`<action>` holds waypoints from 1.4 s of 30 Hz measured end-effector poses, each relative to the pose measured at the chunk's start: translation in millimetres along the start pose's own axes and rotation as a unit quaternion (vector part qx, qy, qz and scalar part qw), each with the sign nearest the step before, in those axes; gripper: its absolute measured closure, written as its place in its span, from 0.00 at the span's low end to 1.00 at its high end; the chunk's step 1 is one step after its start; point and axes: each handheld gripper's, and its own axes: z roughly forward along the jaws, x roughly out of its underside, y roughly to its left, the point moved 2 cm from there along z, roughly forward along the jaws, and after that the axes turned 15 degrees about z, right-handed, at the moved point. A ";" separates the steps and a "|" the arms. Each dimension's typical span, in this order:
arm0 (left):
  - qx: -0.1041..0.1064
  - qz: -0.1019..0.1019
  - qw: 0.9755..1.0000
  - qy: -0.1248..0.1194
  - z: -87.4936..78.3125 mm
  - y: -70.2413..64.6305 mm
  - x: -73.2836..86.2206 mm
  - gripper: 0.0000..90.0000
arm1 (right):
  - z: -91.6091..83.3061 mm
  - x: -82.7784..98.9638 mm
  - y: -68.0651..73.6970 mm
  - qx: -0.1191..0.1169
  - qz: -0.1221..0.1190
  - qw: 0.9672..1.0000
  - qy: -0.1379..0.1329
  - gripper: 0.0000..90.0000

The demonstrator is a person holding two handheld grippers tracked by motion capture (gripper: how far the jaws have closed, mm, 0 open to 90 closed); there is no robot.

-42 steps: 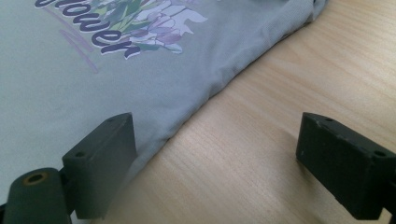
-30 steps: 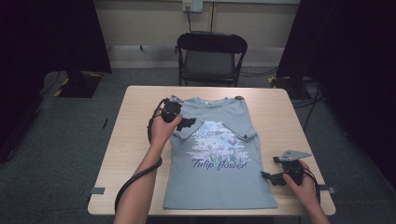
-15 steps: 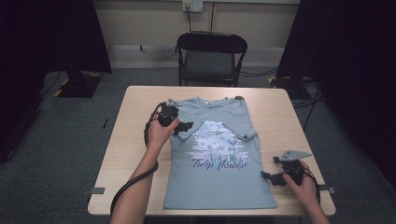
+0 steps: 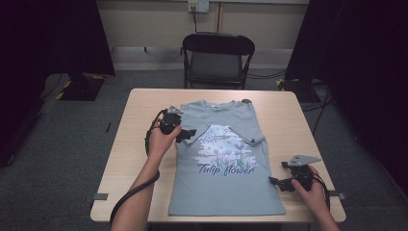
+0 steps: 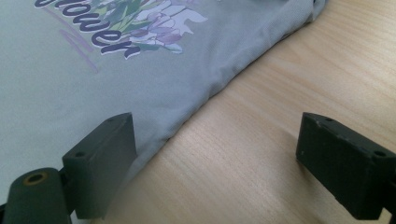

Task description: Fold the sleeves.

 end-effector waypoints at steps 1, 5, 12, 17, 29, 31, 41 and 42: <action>0.000 -0.001 1.000 -0.001 -0.2 -0.4 1.0 0.18 | 0.0 0.0 0.0 0.000 0.000 1.000 0.000 0.12; 0.001 0.003 1.000 0.002 -1.4 -1.1 4.8 0.18 | 0.0 0.0 0.0 0.000 0.000 1.000 0.000 0.12; 0.002 -0.003 1.000 -0.002 -5.2 -2.0 10.3 0.18 | 0.0 0.0 0.0 0.000 0.000 1.000 0.000 0.12; 0.001 -0.001 1.000 -0.002 -9.7 -2.6 14.0 0.18 | 0.0 0.0 0.0 0.000 0.000 1.000 0.000 0.12; 0.006 -0.002 1.000 -0.002 -17.6 -4.9 27.0 0.18 | 0.0 0.0 0.0 0.000 0.000 1.000 0.000 0.12; 0.006 -0.003 1.000 -0.002 -17.8 -5.8 28.7 0.18 | 0.0 0.0 0.0 0.000 0.000 1.000 0.000 0.12; 0.009 -0.004 1.000 -0.003 -23.1 -8.5 38.5 0.19 | 0.0 0.1 0.1 0.000 0.000 1.000 0.000 0.12; 0.010 -0.007 1.000 -0.006 -23.9 -8.8 39.7 0.19 | 0.0 0.0 0.1 0.000 0.000 1.000 0.000 0.12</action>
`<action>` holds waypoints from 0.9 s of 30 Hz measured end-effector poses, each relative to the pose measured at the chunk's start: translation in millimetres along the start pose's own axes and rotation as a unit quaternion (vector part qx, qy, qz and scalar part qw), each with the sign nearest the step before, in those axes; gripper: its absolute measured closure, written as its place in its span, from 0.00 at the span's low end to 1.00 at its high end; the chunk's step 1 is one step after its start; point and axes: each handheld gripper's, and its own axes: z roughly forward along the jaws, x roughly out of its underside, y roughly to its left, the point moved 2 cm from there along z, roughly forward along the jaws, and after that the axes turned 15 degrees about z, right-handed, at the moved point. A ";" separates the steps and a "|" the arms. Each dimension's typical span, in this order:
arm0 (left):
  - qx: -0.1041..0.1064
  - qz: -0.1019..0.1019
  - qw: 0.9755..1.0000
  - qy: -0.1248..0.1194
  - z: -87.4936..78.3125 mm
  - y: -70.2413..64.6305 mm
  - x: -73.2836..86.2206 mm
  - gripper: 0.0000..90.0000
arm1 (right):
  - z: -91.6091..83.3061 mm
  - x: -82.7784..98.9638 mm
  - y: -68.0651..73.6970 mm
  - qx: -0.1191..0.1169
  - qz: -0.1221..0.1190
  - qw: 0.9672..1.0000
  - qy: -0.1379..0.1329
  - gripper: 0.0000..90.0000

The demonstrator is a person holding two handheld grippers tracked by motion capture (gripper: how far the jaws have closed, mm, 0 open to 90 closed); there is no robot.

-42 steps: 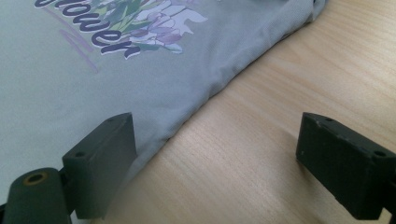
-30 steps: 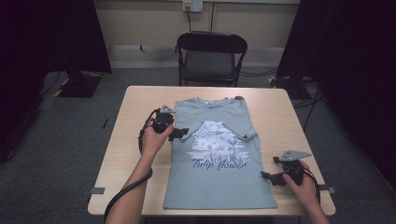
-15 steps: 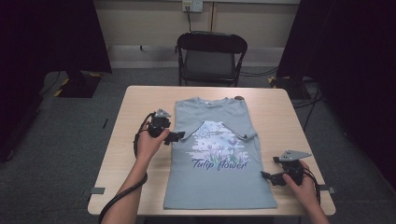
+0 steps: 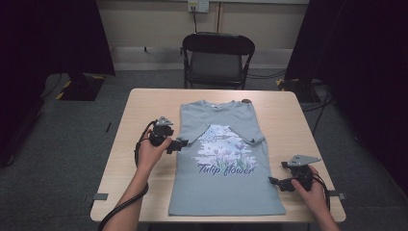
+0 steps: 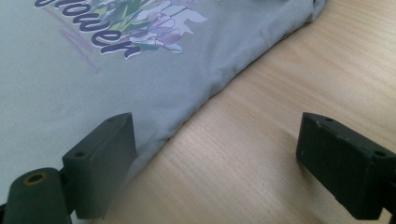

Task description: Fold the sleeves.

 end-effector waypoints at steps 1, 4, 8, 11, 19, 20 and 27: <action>0.000 0.000 1.000 0.000 0.0 0.0 0.0 0.19 | 0.0 0.0 0.0 0.000 0.000 1.000 0.000 0.12; 0.001 -0.001 1.000 -0.001 -1.3 -0.8 2.3 0.19 | 0.0 0.0 0.0 0.000 0.000 1.000 0.000 0.12; 0.004 -0.003 1.000 0.001 -1.8 -3.1 7.7 0.19 | 0.0 0.0 0.0 0.000 0.000 1.000 0.000 0.12; 0.004 -0.003 1.000 0.000 -2.1 -3.4 9.6 0.19 | 0.0 0.0 0.1 0.000 0.000 1.000 0.000 0.12; 0.006 -0.004 1.000 -0.003 -5.9 -4.5 16.5 0.19 | 0.0 0.0 0.1 0.000 0.000 1.000 0.000 0.12; 0.004 -0.007 1.000 -0.003 -6.3 -4.7 17.4 0.19 | 0.0 0.0 0.0 0.000 0.000 1.000 0.000 0.12; 0.006 -0.006 1.000 -0.002 -9.6 -4.1 22.4 0.19 | 0.0 0.0 0.1 0.000 0.000 1.000 0.000 0.12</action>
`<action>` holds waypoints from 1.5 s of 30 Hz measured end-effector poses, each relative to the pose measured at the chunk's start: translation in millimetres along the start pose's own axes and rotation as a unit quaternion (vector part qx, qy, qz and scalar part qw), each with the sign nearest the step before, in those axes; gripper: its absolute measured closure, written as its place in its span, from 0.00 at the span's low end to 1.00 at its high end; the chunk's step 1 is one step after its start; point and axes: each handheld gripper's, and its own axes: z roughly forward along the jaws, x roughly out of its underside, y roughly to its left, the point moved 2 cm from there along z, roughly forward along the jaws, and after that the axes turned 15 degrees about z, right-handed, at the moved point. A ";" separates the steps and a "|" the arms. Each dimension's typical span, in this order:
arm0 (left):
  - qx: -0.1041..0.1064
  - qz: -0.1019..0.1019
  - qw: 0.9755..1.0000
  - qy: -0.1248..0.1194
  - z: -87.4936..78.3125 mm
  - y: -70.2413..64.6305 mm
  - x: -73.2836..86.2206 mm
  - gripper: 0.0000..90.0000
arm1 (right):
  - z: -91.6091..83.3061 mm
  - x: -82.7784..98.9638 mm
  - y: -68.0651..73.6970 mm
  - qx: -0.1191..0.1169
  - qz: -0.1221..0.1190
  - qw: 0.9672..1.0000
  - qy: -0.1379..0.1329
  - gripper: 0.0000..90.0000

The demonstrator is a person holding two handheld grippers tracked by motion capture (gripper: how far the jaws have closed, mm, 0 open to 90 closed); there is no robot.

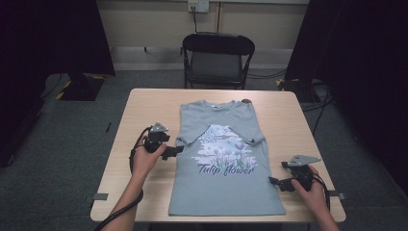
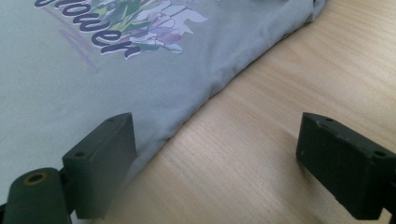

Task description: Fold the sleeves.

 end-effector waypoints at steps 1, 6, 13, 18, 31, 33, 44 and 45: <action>-0.001 0.000 1.000 0.001 -0.5 -0.3 0.6 0.19 | 0.0 0.0 0.0 0.000 0.000 1.000 0.000 0.12; 0.000 -0.001 1.000 0.001 -2.2 -0.9 4.7 0.19 | 0.0 0.0 0.0 0.000 0.000 1.000 0.000 0.12; -0.001 -0.001 1.000 0.004 -5.1 -1.6 10.7 0.19 | 0.0 0.0 0.0 0.000 0.000 1.000 0.000 0.12; 0.000 -0.001 1.000 0.004 -8.3 -1.7 12.8 0.19 | 0.0 0.0 0.0 0.000 0.000 1.000 0.000 0.12; 0.003 0.000 1.000 0.006 -13.8 -4.3 20.9 0.19 | 0.0 0.0 0.0 0.000 0.000 1.000 0.000 0.12; 0.002 0.000 1.000 0.005 -15.1 -4.7 21.9 0.19 | 0.0 0.0 0.0 0.000 0.000 1.000 0.000 0.12; 0.003 -0.002 1.000 0.006 -20.3 -6.5 32.1 0.19 | 0.0 0.0 0.0 0.000 0.000 1.000 0.000 0.12; 0.005 -0.004 1.000 0.007 -20.4 -7.0 33.1 0.19 | 0.1 0.1 0.0 0.000 0.000 1.000 0.000 0.12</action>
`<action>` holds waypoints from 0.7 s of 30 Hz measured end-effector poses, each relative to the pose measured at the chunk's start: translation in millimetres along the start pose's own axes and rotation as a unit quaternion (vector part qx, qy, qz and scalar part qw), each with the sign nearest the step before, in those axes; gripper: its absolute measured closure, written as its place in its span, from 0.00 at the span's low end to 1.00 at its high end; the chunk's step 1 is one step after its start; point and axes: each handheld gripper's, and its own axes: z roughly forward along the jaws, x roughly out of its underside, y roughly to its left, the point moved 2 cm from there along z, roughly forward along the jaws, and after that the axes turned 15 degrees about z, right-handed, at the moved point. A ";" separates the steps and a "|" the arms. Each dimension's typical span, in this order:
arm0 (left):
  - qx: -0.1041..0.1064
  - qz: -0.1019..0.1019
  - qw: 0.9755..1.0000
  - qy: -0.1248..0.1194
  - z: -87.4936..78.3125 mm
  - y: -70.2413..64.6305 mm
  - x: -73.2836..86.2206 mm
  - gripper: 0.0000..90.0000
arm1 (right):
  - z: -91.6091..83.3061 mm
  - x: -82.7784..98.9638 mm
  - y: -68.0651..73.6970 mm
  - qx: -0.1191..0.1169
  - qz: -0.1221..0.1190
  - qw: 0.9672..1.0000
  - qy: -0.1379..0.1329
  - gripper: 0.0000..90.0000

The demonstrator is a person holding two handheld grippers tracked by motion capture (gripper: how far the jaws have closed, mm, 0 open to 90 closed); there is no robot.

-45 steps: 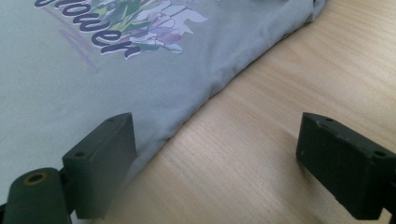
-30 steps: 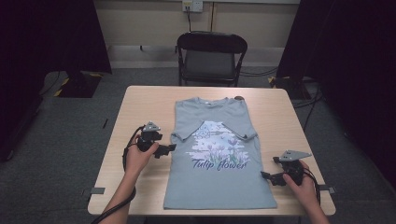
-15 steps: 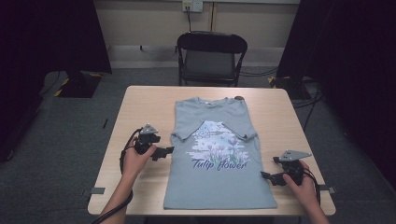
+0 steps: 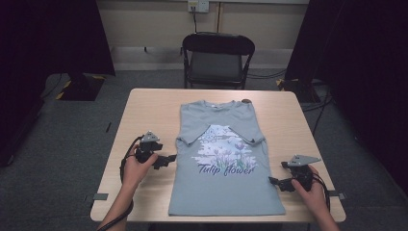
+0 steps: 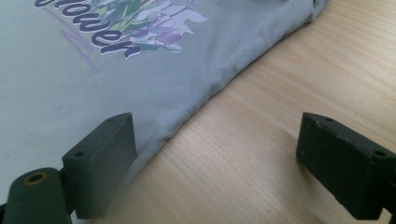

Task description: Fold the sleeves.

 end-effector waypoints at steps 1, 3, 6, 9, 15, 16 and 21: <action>0.000 0.001 1.000 0.000 0.2 -0.2 1.0 0.19 | 0.0 0.0 0.0 0.000 0.000 1.000 0.000 0.12; -0.002 0.002 1.000 0.003 0.5 -0.8 2.8 0.19 | 0.0 0.0 0.0 0.000 0.000 1.000 0.000 0.12; -0.001 0.003 1.000 0.005 0.7 -1.9 4.6 0.19 | 0.0 0.1 0.1 0.000 0.000 1.000 0.000 0.12; -0.001 0.005 1.000 0.003 -0.2 -3.1 6.3 0.19 | -0.1 0.1 0.1 0.000 0.000 1.000 0.000 0.12; -0.004 0.006 1.000 0.011 -3.2 -5.1 11.6 0.19 | -0.1 0.2 0.3 0.001 0.000 1.000 0.000 0.12; -0.005 0.008 1.000 0.011 -3.8 -5.0 12.5 0.19 | -0.1 0.2 0.2 0.001 0.000 1.000 0.000 0.12; -0.011 0.017 1.000 0.019 -6.7 -6.7 17.0 0.19 | -0.1 0.3 0.4 0.001 0.000 1.000 0.000 0.12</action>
